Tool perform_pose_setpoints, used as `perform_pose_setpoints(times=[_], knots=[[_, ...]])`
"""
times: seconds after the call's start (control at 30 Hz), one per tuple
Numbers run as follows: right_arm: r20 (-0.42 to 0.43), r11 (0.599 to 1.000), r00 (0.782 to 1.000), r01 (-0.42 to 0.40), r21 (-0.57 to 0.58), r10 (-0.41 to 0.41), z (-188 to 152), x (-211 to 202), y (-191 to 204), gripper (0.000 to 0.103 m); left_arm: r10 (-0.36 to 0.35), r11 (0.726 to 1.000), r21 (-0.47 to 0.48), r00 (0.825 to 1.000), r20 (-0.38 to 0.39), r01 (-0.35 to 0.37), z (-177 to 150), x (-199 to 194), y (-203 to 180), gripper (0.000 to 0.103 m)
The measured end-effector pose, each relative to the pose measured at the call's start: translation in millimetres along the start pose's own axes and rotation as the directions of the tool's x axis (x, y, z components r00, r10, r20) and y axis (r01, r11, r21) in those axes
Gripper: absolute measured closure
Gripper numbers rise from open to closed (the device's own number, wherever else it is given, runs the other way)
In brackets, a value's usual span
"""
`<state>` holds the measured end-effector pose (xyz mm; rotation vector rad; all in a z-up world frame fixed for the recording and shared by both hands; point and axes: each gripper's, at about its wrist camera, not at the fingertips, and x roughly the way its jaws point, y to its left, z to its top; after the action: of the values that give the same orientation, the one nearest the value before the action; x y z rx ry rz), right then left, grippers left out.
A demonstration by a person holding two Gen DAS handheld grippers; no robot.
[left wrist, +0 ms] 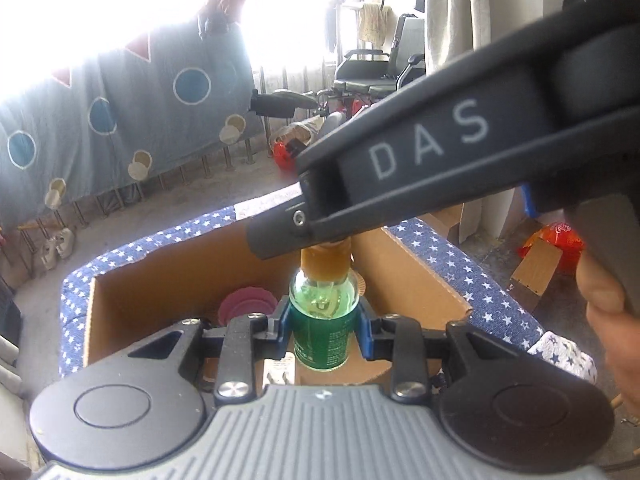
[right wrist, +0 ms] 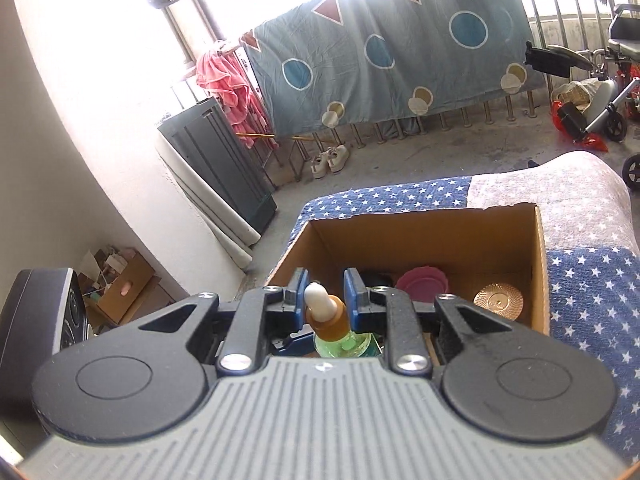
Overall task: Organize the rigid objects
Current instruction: 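Carry the dropper bottle into the box and open the right gripper, then withdraw the right gripper and move it to the white plastic jar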
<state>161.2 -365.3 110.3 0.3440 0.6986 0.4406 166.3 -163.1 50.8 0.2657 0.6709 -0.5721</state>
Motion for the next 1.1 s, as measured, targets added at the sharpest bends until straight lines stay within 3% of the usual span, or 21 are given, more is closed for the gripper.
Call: perform_pose_setpoints(times=[0.2,0.4,0.7,1.1], knots=[[-0.109,0.998,0.994,0.019,0.063,-0.013,8.8,51.2,-53.2,0.086,0.000,0.998,-0.058,0.993,-0.120,-0.007,2.7,63.0,-2.1,0.070],[-0.163,0.997,0.986,0.055,0.058,-0.044,-1.7,93.3,-77.6,0.087,-0.032,0.991,-0.130,0.980,-0.198,0.006,0.8,102.0,6.1,0.070],[-0.207,0.996,0.976,0.081,0.043,-0.070,-8.0,132.8,-95.8,0.093,-0.036,0.986,-0.164,0.977,-0.211,0.001,2.1,116.6,10.5,0.068],[-0.170,0.993,0.982,0.092,0.068,-0.079,-11.6,111.0,-95.3,0.091,-0.034,0.988,-0.154,0.980,-0.196,0.003,0.3,110.3,9.8,0.063]])
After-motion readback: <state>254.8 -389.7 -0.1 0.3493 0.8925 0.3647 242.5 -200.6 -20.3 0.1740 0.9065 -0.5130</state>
